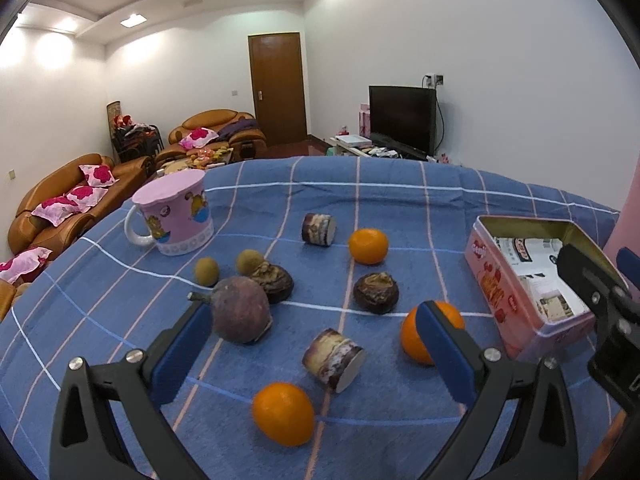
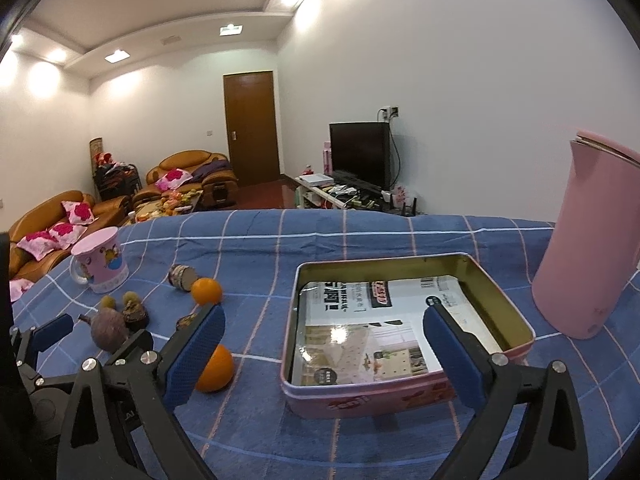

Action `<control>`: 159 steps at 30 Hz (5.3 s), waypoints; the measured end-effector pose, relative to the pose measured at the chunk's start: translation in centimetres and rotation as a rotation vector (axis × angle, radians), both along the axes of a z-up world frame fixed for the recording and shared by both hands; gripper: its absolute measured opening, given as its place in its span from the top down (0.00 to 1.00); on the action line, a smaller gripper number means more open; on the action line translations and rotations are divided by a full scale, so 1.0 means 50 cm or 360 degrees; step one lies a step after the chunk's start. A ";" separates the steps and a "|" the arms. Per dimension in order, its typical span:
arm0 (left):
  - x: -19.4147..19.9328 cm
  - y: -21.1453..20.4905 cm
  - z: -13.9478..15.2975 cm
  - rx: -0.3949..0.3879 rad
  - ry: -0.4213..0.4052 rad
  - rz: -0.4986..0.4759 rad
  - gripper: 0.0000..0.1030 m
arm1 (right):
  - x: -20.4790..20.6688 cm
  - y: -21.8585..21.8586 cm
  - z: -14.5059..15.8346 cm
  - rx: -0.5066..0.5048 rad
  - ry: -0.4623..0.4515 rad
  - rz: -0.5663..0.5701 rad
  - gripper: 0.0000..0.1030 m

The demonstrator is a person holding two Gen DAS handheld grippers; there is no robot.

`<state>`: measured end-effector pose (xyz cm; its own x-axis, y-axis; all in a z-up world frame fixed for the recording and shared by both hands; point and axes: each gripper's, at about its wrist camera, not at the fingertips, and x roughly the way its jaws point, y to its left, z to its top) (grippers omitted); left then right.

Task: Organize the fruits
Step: 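Close the right tool on a large orange while the left tool grasps another orange, then carry the held oranges in both tools over the pink tin box, then open both tools to drop the oranges onto the newspaper in the tin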

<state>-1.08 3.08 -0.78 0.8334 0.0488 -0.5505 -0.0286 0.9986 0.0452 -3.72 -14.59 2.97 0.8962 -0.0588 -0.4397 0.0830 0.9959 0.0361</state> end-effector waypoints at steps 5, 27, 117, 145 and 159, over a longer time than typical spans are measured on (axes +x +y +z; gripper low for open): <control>-0.001 0.018 -0.005 -0.0012 0.0031 0.0006 0.00 | 0.004 0.011 -0.007 -0.0029 0.0032 0.0033 0.07; -0.023 0.102 -0.049 0.0002 0.0302 -0.0149 0.00 | 0.072 0.147 -0.075 -0.0126 0.0407 0.0508 0.48; 0.085 -0.309 0.021 -0.0068 -0.0001 -0.0590 0.62 | 0.095 -0.210 -0.030 0.0010 0.0358 -0.0147 0.52; 0.077 -0.261 0.033 -0.0061 -0.0110 -0.0373 0.15 | 0.106 -0.238 -0.058 0.0246 0.0399 -0.0060 0.50; 0.060 -0.208 0.041 -0.0085 -0.0188 -0.0292 0.00 | 0.021 -0.270 -0.005 0.0313 -0.0101 -0.0274 0.12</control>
<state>1.90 -7.33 1.27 0.8844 -0.1363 -0.4464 0.1520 0.9884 -0.0006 -2.65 -28.08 2.70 0.9065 -0.1320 -0.4010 0.2422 0.9406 0.2380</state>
